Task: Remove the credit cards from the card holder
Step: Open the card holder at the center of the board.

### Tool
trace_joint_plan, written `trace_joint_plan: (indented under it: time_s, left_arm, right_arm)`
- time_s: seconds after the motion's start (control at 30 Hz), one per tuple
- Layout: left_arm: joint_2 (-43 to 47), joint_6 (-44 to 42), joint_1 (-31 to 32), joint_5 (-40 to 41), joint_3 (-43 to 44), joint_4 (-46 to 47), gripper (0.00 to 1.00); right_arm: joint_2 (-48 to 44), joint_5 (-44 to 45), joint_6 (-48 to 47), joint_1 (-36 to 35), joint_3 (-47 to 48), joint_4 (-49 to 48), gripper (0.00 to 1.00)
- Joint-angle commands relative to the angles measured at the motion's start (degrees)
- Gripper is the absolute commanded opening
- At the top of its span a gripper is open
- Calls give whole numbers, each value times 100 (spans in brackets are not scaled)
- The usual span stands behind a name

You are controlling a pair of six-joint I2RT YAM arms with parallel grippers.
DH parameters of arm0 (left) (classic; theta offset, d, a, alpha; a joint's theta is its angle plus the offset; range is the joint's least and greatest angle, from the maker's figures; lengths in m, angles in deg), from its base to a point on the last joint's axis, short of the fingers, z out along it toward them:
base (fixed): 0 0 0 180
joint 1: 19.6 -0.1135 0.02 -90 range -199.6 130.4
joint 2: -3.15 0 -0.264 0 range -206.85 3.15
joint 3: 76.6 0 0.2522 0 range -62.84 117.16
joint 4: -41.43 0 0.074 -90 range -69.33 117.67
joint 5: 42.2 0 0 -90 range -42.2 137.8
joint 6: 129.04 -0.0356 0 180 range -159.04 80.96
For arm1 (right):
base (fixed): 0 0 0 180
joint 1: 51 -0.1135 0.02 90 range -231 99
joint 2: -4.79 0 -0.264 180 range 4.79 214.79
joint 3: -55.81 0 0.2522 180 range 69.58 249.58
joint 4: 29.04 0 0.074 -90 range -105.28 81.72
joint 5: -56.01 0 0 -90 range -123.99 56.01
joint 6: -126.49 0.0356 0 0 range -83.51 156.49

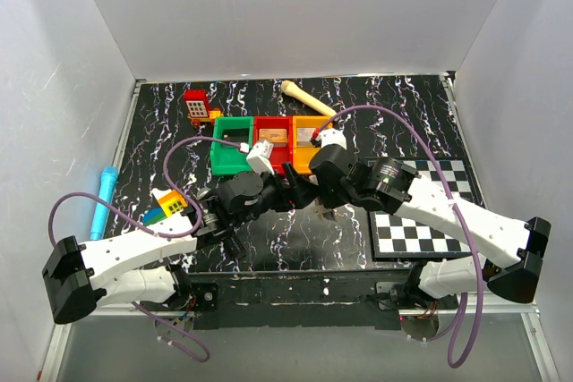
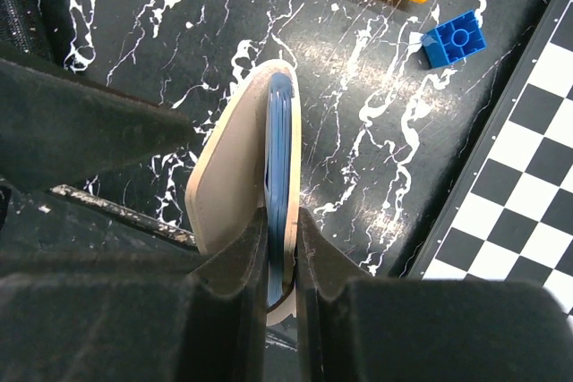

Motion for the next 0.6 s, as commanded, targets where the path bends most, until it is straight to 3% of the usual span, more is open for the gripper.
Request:
trace_joint_plan:
  time_s: [0.0,0.23,0.37,0.57]
  left_arm:
    - [-45,-113,39,316,125,-509,69]
    - [60,-78,39,552,125,-817,50]
    - [305,-16,39,843,81,-1090,47]
    - [561,-332,39,651,-68,-704,68]
  right_arm:
    - [-263,-117,142,-41,81,-381,1]
    - [-404,-223,124,-32,55,-390,1]
    - [-641,-372,-25,-32,-147,-574,1]
    - [-800,-548,-148,-32,-279,-768,1]
